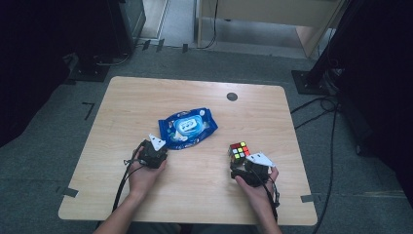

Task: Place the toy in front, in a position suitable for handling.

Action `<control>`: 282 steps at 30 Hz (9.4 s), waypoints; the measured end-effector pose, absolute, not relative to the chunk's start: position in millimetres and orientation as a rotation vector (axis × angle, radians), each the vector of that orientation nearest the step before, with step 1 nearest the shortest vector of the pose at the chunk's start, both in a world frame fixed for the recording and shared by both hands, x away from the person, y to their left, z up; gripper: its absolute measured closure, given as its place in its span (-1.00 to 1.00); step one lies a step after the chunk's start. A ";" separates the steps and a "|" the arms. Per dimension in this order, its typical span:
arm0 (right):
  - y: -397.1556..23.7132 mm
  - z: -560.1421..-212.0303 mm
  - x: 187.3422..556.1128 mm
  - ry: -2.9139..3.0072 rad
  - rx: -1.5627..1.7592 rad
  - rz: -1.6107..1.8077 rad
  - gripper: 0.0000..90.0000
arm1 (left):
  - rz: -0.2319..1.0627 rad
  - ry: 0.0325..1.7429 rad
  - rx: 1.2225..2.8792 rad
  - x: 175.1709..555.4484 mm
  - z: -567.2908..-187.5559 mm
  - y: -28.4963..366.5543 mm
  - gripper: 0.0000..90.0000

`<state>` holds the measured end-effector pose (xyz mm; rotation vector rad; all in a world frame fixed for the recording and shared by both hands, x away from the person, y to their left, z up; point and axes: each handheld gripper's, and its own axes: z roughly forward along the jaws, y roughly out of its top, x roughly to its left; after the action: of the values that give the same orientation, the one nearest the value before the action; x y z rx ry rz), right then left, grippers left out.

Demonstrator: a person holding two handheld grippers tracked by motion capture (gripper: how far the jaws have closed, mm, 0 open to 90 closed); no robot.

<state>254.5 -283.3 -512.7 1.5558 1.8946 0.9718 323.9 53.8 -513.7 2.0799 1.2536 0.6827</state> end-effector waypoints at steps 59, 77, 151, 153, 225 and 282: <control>-284.9 -515.4 255.3 1.897 1.558 0.973 -0.67 | 0.708 1.178 2.144 355.0 -511.7 61.1 1.00; -288.3 -517.3 255.7 1.910 1.556 1.051 -0.67 | 0.718 1.244 2.116 347.1 -510.0 117.2 1.00; -285.4 -509.9 248.8 1.866 1.509 0.984 -0.67 | 0.415 1.016 2.011 287.5 -502.6 98.1 0.51; -287.3 -503.9 247.6 1.841 1.514 1.011 -0.67 | 0.414 1.025 2.001 286.6 -503.6 102.5 0.49; -76.4 -516.5 297.1 2.250 1.308 1.202 0.86 | 0.247 1.107 1.988 288.8 -515.2 130.1 0.13; -89.7 -454.6 307.3 2.017 1.114 1.345 1.00 | 0.365 1.113 2.029 285.8 -516.8 119.6 0.20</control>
<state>307.3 -89.7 -454.6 1.1140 2.0165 1.3451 285.8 119.6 -516.8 2.0290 1.1133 0.3654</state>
